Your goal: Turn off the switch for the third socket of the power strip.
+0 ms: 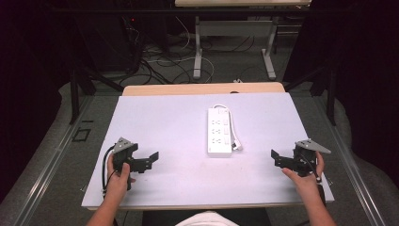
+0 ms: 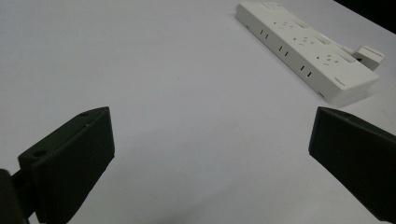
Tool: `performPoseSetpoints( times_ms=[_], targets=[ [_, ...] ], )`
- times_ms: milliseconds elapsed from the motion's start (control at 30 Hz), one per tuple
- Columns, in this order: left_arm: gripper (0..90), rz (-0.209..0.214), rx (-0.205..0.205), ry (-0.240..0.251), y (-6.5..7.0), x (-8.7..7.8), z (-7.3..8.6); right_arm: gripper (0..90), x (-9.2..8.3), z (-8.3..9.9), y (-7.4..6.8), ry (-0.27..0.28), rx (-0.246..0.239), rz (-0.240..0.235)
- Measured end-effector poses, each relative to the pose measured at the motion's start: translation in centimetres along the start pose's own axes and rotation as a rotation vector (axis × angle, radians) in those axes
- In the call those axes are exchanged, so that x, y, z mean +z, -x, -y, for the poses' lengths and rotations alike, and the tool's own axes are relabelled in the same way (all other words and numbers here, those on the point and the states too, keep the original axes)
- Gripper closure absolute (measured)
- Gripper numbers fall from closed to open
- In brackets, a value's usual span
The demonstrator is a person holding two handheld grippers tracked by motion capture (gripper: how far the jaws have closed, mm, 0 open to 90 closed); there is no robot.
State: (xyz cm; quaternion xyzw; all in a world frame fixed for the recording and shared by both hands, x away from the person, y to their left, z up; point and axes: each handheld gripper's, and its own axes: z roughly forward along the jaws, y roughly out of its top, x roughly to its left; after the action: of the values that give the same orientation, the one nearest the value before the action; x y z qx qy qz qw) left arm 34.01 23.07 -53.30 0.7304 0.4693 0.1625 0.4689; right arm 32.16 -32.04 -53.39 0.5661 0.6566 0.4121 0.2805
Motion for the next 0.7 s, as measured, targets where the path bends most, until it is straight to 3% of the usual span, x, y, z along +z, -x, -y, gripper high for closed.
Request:
performPoseSetpoints(
  times_ms=[133, 367, 567, 700],
  targets=[
    [0.4, 0.017, 0.004, -0.001, 0.1, 0.1, -0.1, 0.0, -0.3, -0.3, -0.3, 0.055, -0.064, 0.060],
    [0.4, 0.025, 0.019, 0.006, 0.5, 0.2, 0.0, 0.0, -0.6, -0.5, -0.7, 0.081, -0.089, 0.048],
    [0.4, 0.033, 0.023, 0.012, 0.8, 0.1, -0.1, 0.0, -0.9, -0.8, -1.9, 0.087, -0.122, 0.041],
    [0.4, 0.030, 0.023, 0.011, 0.8, 0.1, 0.0, 0.0, -1.1, -1.4, -2.6, 0.078, -0.118, 0.023]
  ],
)
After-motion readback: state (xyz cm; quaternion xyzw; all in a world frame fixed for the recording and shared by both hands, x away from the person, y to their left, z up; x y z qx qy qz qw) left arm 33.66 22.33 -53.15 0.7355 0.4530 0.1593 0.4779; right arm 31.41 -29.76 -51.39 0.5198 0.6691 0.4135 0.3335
